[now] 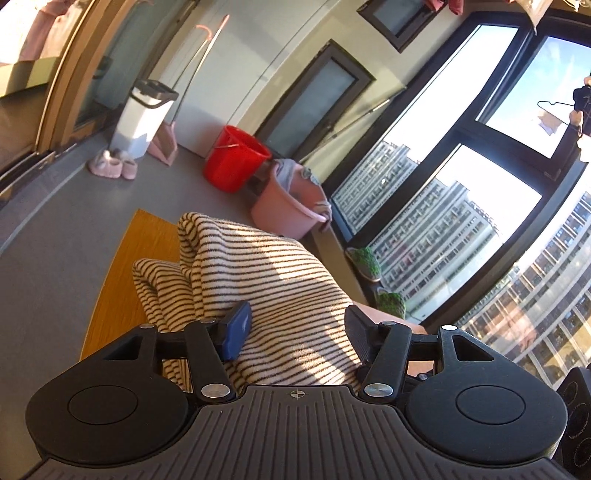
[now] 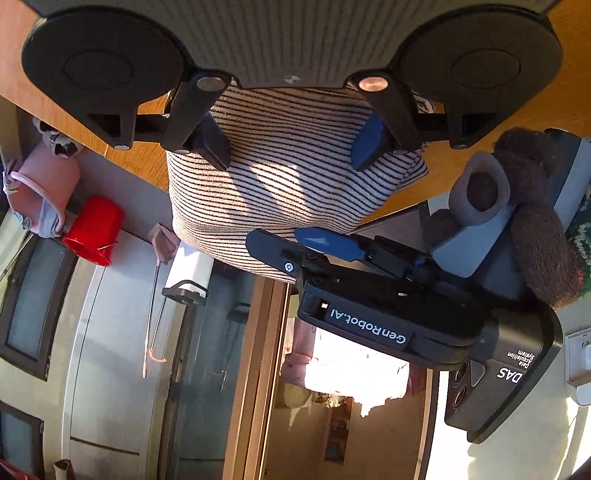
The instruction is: Fold clothes
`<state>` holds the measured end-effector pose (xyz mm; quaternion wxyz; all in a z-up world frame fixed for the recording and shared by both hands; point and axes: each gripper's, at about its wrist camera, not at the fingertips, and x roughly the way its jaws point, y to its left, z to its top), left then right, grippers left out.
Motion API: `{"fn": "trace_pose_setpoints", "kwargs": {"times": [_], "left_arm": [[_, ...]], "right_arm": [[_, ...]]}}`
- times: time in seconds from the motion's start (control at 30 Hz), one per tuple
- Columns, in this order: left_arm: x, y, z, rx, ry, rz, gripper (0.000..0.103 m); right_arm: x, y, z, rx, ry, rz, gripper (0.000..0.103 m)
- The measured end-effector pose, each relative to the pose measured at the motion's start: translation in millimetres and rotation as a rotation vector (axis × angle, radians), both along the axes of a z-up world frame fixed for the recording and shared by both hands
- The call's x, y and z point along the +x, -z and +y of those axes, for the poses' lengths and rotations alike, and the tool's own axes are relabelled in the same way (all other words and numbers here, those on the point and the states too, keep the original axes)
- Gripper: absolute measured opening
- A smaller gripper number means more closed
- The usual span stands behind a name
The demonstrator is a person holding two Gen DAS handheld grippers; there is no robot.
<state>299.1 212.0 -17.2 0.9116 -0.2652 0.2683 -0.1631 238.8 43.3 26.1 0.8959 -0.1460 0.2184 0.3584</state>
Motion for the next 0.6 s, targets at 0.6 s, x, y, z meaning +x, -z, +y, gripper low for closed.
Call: {"fn": "trace_pose_setpoints", "kwargs": {"times": [0.6], "left_arm": [[-192.4,2.9,-99.0,0.461,-0.313,-0.01,0.103]], "right_arm": [[-94.3,18.0,-114.4,0.231,0.245,0.06,0.103]]}}
